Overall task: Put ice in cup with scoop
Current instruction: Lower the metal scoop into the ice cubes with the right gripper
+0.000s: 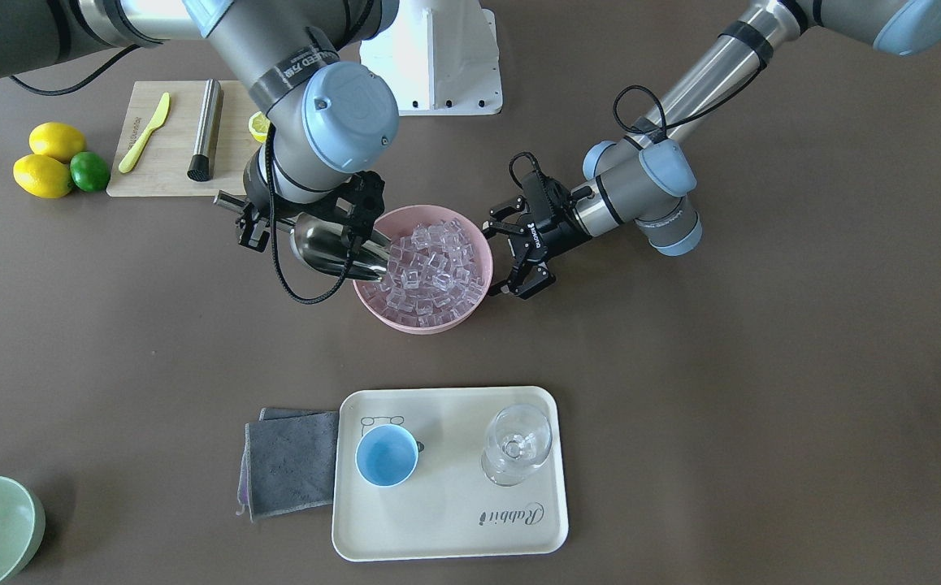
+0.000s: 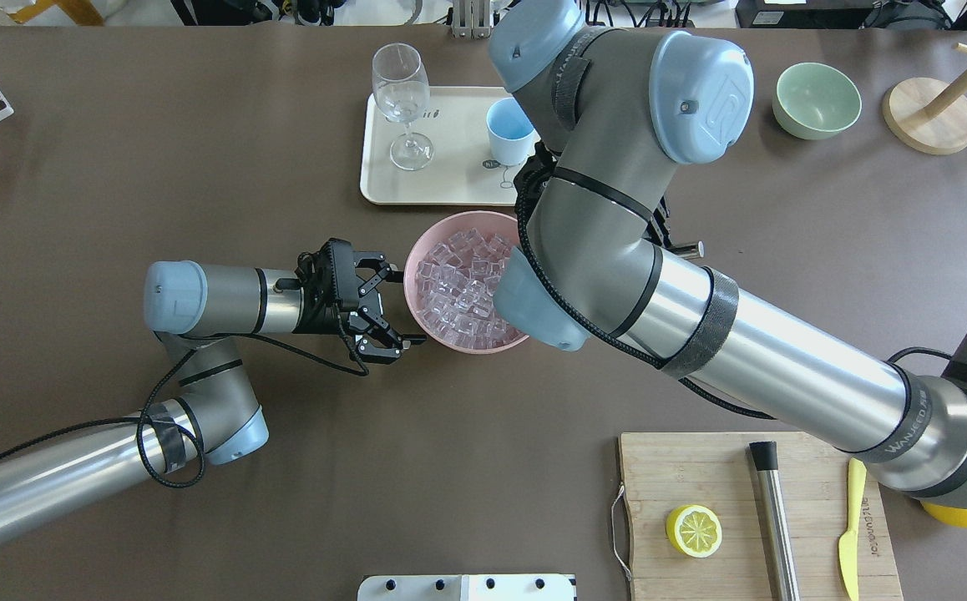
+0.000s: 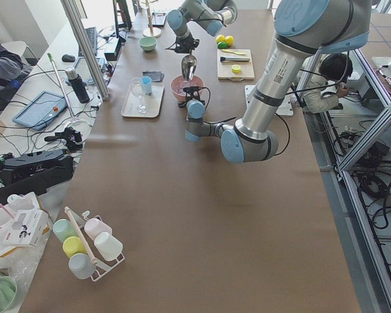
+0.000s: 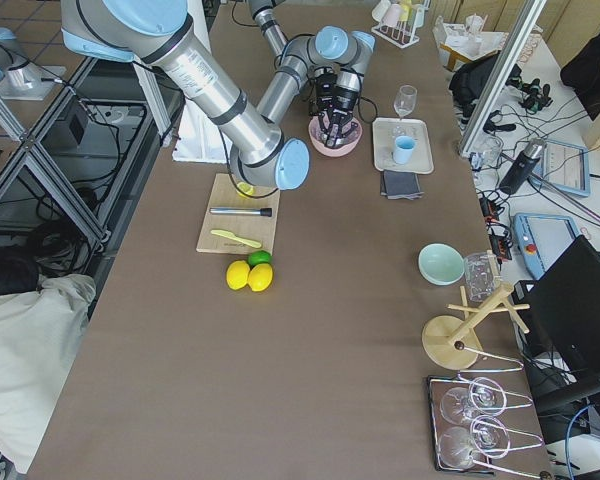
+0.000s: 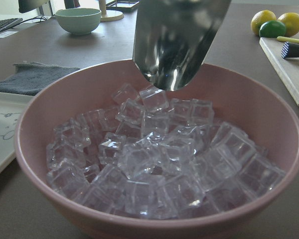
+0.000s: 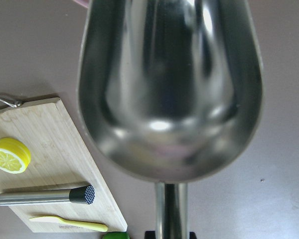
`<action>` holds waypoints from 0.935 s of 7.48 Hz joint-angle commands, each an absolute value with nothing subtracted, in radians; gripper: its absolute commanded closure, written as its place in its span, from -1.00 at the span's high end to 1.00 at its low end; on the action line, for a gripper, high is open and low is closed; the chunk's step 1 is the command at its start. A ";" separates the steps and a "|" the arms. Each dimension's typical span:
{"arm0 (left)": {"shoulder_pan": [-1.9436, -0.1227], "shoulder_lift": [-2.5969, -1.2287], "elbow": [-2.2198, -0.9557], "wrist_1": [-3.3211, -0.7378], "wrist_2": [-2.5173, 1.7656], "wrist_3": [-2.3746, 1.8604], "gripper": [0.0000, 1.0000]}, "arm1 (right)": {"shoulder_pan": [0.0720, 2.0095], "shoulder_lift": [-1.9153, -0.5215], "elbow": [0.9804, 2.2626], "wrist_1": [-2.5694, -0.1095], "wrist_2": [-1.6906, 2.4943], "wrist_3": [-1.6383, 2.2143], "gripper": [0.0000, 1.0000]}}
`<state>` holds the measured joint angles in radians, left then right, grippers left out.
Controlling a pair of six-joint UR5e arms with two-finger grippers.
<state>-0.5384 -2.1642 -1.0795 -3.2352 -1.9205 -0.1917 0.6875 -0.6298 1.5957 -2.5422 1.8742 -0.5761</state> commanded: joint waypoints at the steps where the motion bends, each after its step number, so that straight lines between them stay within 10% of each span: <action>1: -0.538 -2.164 -1.078 -3.235 -1.921 -0.192 0.97 | 0.667 -0.611 1.565 -2.542 1.859 -0.563 -1.00; 7: -0.538 -2.164 -1.078 -3.235 -1.921 -0.192 0.97 | 0.663 -0.551 1.501 -2.554 1.850 -0.561 -1.00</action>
